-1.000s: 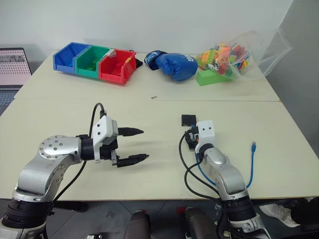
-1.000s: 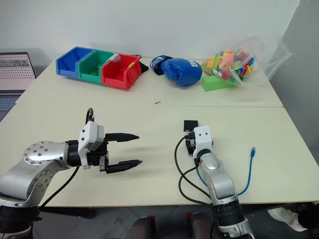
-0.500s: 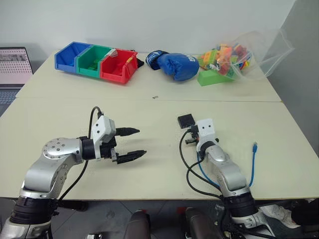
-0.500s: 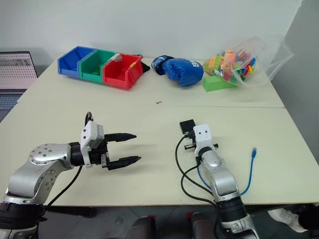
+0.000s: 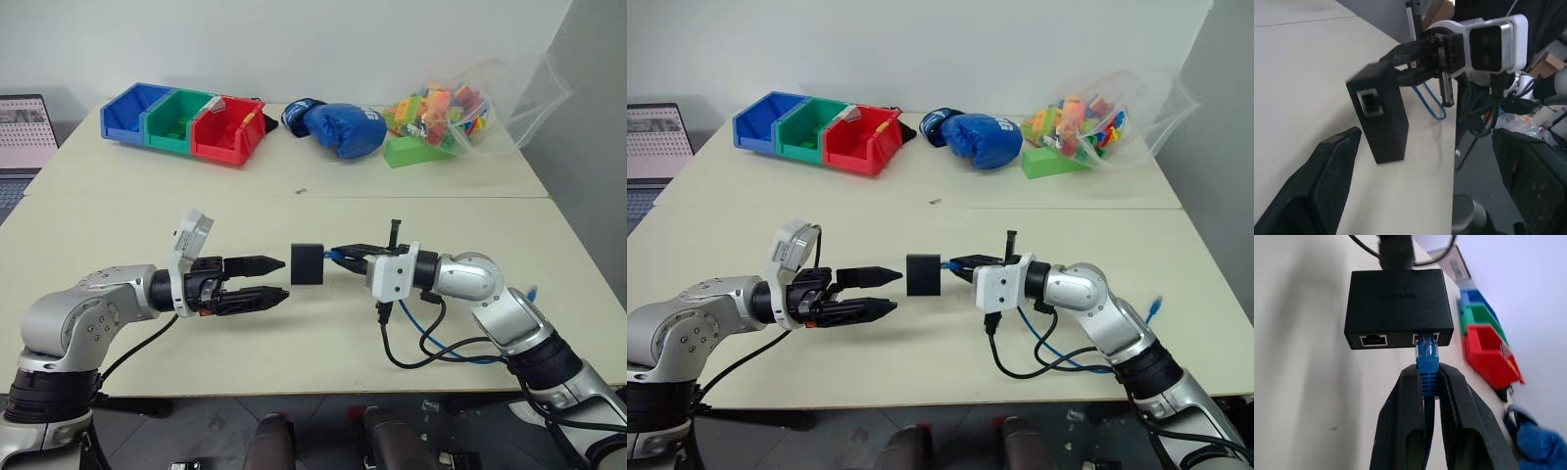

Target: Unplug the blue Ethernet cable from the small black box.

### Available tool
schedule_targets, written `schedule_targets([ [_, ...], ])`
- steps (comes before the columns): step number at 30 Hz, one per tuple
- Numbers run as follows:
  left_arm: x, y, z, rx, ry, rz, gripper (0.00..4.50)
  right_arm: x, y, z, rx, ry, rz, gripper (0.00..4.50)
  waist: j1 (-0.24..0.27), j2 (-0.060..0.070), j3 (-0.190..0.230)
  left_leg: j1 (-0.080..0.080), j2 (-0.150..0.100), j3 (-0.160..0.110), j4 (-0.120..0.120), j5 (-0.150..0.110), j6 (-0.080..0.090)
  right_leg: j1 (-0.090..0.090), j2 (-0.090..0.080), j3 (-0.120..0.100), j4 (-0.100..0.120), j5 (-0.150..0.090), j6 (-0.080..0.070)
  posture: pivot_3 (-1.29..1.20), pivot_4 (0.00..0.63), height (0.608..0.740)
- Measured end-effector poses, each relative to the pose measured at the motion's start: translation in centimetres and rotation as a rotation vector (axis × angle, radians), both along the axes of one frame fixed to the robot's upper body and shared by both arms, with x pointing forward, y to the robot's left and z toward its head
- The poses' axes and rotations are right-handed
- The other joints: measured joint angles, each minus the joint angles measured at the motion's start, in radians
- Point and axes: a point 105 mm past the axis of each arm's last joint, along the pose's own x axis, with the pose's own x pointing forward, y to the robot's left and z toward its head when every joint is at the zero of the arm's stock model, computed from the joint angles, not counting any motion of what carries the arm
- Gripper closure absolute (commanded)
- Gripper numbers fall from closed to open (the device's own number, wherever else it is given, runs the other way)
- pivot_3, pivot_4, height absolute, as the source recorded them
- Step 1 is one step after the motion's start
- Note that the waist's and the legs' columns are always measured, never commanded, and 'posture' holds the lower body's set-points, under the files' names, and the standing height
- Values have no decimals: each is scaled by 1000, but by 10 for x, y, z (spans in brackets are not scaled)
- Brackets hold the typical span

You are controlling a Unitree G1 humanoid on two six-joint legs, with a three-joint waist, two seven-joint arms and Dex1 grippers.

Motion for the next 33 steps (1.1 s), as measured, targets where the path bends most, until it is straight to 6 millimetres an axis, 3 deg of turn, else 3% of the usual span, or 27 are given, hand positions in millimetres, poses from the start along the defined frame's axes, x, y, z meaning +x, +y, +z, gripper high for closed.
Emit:
schedule_targets([
  [9, 2, -8, -4, -12, 31, 40, 0, -5, 6, 1, -15, -16, 66, 4370, 6, 0, 0, 0, 0, -1, 0, 0, 0, 0, 0, 0, 1, 2, -3, 0, 150, 740],
  [28, 4, -7, -7, -18, 43, 49, 3672, -7, 9, 6, -6, -43, 75, 4372, 7, 0, 0, 0, 0, -1, 0, 0, 0, 0, 0, 0, 1, 2, -3, 0, 150, 740],
  [30, 4, -7, -8, -17, 42, 50, 3718, -8, 9, 6, -19, -51, 78, 4372, 7, 0, 0, 0, 0, -1, 0, 0, 0, 0, 0, 0, 1, 2, -3, 0, 150, 740],
  [33, 4, -7, -12, -10, 51, 38, 3718, -11, 8, 5, -54, -53, 86, 3501, 8, 0, 0, 0, 0, -1, 0, 0, 0, 0, 0, 0, 1, 2, -3, 0, 150, 740],
])
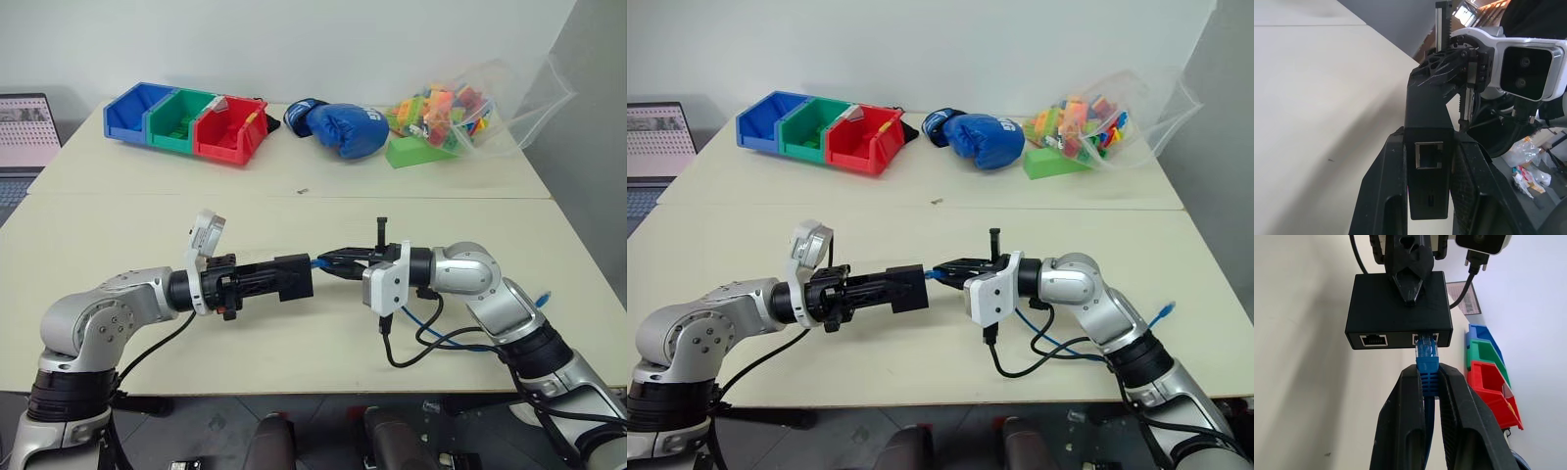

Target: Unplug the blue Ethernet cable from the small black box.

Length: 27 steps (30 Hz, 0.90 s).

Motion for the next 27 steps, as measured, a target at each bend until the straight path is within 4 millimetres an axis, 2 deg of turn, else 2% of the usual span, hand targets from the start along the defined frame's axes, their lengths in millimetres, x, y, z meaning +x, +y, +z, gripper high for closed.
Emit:
schedule_targets([
  [4, 2, 3, -5, 18, 1, 14, 3718, -15, -1, 4, -31, 24, 46, 2575, 2, 0, 0, 0, 0, 0, 0, 0, 0, 0, 0, 0, 0, 0, 0, 0, 150, 740],
  [7, 0, 4, -6, 38, -6, -4, 3718, -22, -9, 2, -53, 126, 34, 1817, 7, 0, 0, 0, 0, 0, 0, 0, 0, 0, 0, 0, 0, 0, 0, 0, 150, 740],
  [9, -1, 4, -7, 44, -16, -22, 3718, -26, -14, 8, -32, 226, 11, 1322, 8, 0, 0, 0, 0, 0, 0, 0, 0, 0, 0, 0, 0, 0, 0, 0, 150, 740],
  [12, -4, 2, -7, 56, -45, -66, 3718, -32, -17, 21, 61, 468, -24, 631, 7, 0, 0, 0, 0, 0, 0, 0, 0, 0, 0, 0, 0, 0, 0, 0, 150, 740],
  [17, -8, 1, -5, 64, -86, -111, 3718, -37, -12, 25, 194, 828, -53, 629, 7, 0, 0, 0, 0, 0, 0, 0, 0, 0, 0, 1, 0, -1, 1, 0, 150, 740],
  [19, -9, 0, -1, 54, -111, -138, 3718, -34, -7, 21, 276, 1052, -61, 629, 7, 0, 0, 0, 0, -1, 0, 0, 0, 0, 0, 1, 0, -1, 1, 0, 150, 740],
  [23, -10, -1, 2, 49, -127, -159, 3718, -31, -6, 9, 298, 1231, -106, 629, 7, 0, 0, 0, 0, 0, 0, 0, 0, 0, 0, 0, 0, -1, 2, 0, 150, 740],
  [27, -12, -2, 3, 49, -131, -169, 3718, -25, -4, 5, 331, 1294, -125, 629, 6, 0, 0, 0, 0, 0, 0, 0, 0, -1, 0, 0, 0, -2, 3, 0, 150, 740],
])
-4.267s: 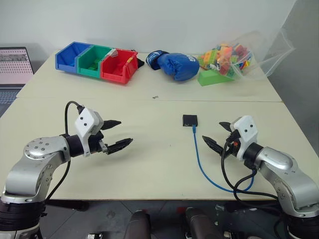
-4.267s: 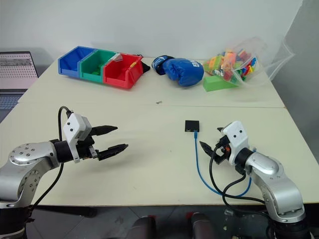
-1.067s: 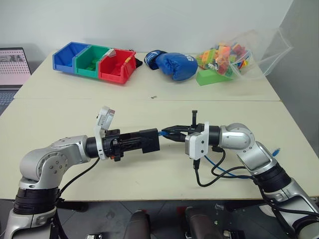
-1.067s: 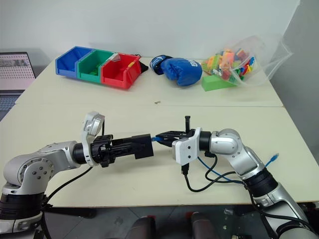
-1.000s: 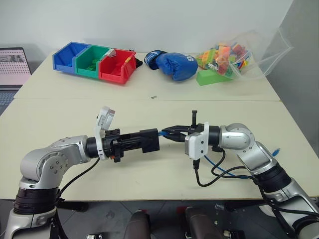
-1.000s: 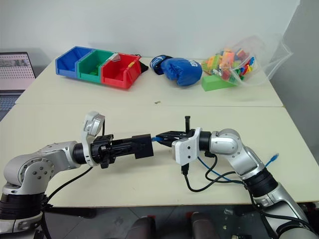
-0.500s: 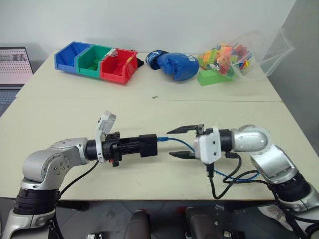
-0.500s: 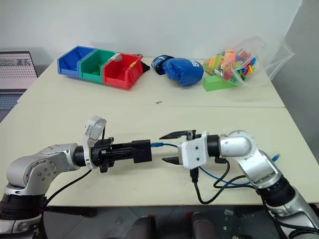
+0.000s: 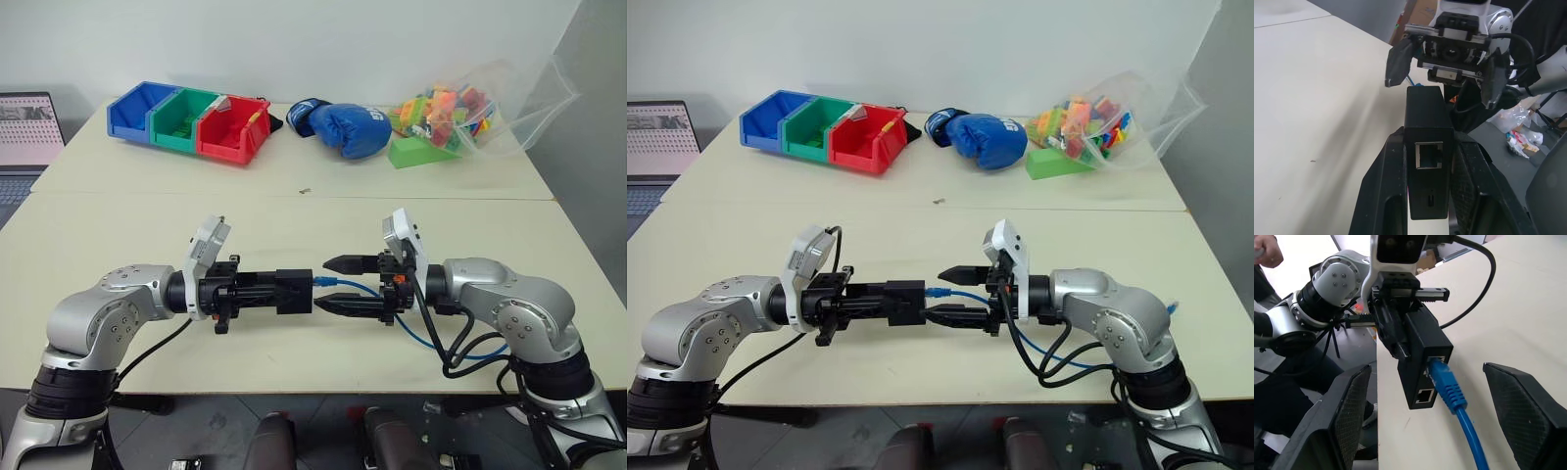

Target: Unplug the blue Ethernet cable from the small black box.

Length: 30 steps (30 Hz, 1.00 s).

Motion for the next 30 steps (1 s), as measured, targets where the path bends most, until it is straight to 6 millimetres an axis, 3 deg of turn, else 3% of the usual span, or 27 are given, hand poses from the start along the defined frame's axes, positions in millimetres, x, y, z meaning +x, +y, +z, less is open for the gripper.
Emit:
schedule_targets([
  [9, -1, -2, 1, 3, -10, -9, 3718, 4, 0, -4, 15, 75, -6, 629, -1, 0, 0, 0, 0, 0, 0, 0, 0, 0, 0, 0, 0, 0, 0, 0, 150, 740],
  [13, -3, -3, 2, 5, -17, -15, 3718, 4, 0, -4, 15, 76, -5, 1261, -1, 0, 0, 0, 0, 0, 0, 0, 0, 0, 0, 0, 0, 0, 0, 0, 150, 740],
  [25, -3, -1, 2, 18, -29, -10, 3718, 0, 2, -6, 0, 74, 33, 4045, -1, 0, 0, 0, 0, 0, 0, 0, 0, 0, 0, 0, -1, 0, 0, 0, 150, 740],
  [27, -3, 0, 2, 20, -28, -13, 3718, -1, 2, -6, -2, 74, 43, 4391, -1, 0, 0, 0, 0, 0, 0, 0, 0, 0, 0, -1, -1, 0, 0, 0, 150, 740],
  [30, -5, 0, 2, 18, -27, -24, 3718, -2, 2, -6, -1, 74, 57, 4393, -1, 0, 0, 0, 0, 0, 0, 0, 0, 0, 0, -1, -1, 0, 0, 0, 150, 740],
])
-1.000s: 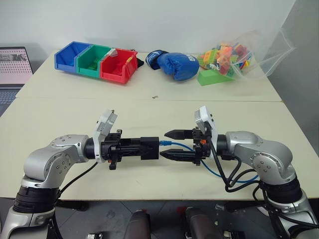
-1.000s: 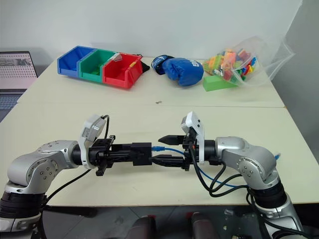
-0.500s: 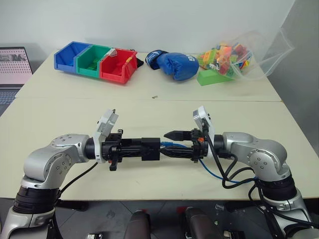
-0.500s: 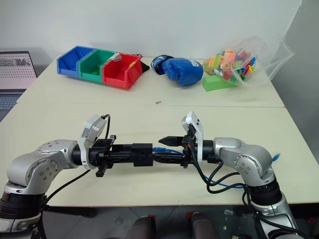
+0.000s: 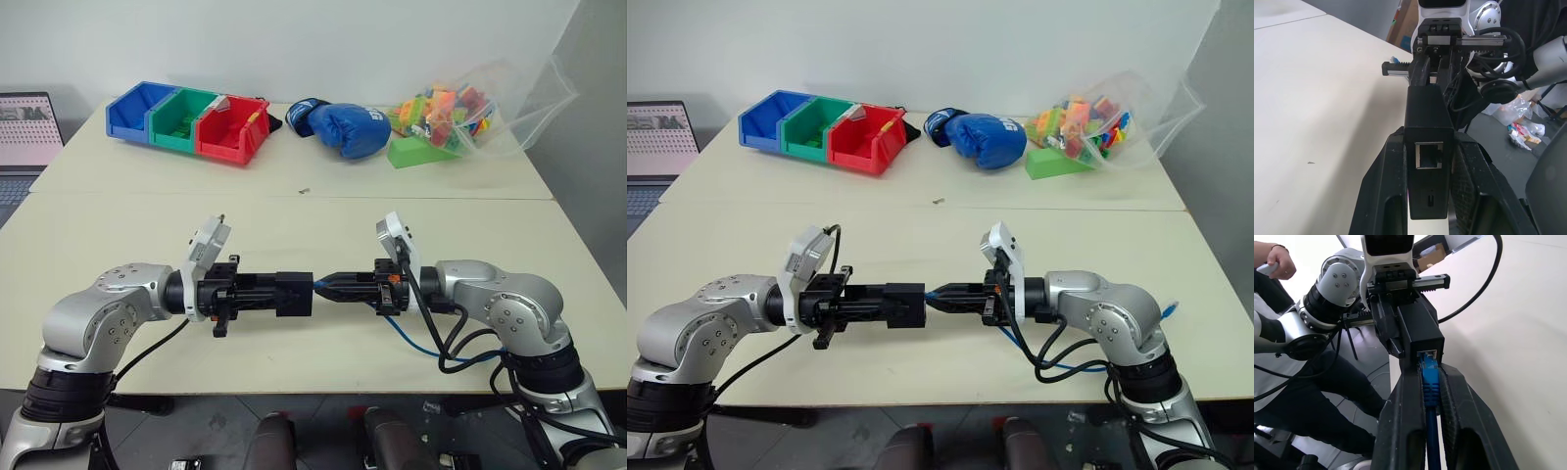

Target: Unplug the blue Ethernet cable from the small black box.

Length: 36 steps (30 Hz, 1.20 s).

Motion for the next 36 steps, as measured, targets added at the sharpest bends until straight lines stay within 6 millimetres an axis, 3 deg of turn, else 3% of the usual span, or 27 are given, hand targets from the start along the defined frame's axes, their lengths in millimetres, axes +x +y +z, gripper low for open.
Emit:
schedule_targets([
  [10, -5, 3, -6, 15, 8, -12, 3719, -3, -4, -5, -38, 39, 34, 4410, 0, 0, 0, 0, 0, 0, 0, 0, 0, 0, 0, 0, 0, 0, 0, 0, 150, 740],
  [14, 14, 24, -12, 19, 3, 150, 3719, 18, -38, -25, -123, 62, -122, 4411, 2, 0, 0, 0, 0, 1, 0, 0, 0, 0, 0, 0, -1, 0, 0, 0, 150, 740],
  [18, 19, 35, -14, 23, -4, 207, 3719, 31, -49, -32, -136, 37, -204, 4411, -5, 0, 0, 0, 0, 1, -1, 0, 0, -1, 0, 0, -1, 0, 0, 0, 150, 740],
  [20, 17, 39, -19, 38, 8, 224, 3719, 59, -50, -31, -116, -43, -347, 4411, -16, 0, 0, 0, 1, 1, -1, 0, 0, -1, 1, 1, -1, 0, 0, 0, 150, 740],
  [21, 17, 39, -20, 43, 10, 229, 3719, 85, -54, -30, -137, -124, -487, 4411, -20, 1, 1, 0, 1, 1, -1, 0, 0, -2, 1, 1, 0, 0, 0, 0, 150, 740],
  [22, 17, 39, -21, 44, 10, 231, 3719, 88, -54, -29, -140, -134, -502, 4411, -20, 1, 1, 0, 1, 1, -1, 0, 0, -2, 1, 1, 0, 0, 0, 0, 150, 740],
  [25, 20, 37, -22, 57, -4, 255, 3719, 147, -63, -27, -260, -303, -807, 4411, -21, 1, 1, 0, 1, 2, -1, 0, 0, -2, 1, 2, 0, 1, 0, 0, 150, 740],
  [28, 23, 35, -27, 87, -34, 267, 3719, 178, -74, -32, -352, -358, -979, 4411, -16, 1, 1, -1, 0, 2, -1, 0, 0, -2, 0, 3, -1, 3, -4, 0, 150, 740],
  [29, 24, 34, -28, 93, -47, 278, 3719, 186, -78, -37, -385, -350, -1019, 4411, -14, 1, 1, -1, 0, 3, -1, 0, 0, -2, 0, 3, -1, 3, -5, 0, 150, 740],
  [31, 26, 31, -31, 96, -59, 288, 3719, 193, -83, -45, -418, -334, -1059, 3714, -12, 1, 1, -2, -1, 3, -1, 0, 0, -2, -1, 3, -1, 3, -5, 0, 150, 740],
  [34, 32, 26, -35, 94, -92, 324, 3719, 198, -93, -63, -455, -290, -1100, 3067, -11, 1, 1, -3, -1, 3, -1, 0, 0, -2, -2, 2, -3, 3, -5, 0, 150, 740],
  [36, 36, 26, -36, 92, -117, 359, 3719, 198, -95, -61, -433, -288, -1100, 2592, -12, 1, 1, -3, -1, 3, -2, 0, 0, -2, -2, 2, -2, 3, -5, 0, 150, 740],
])
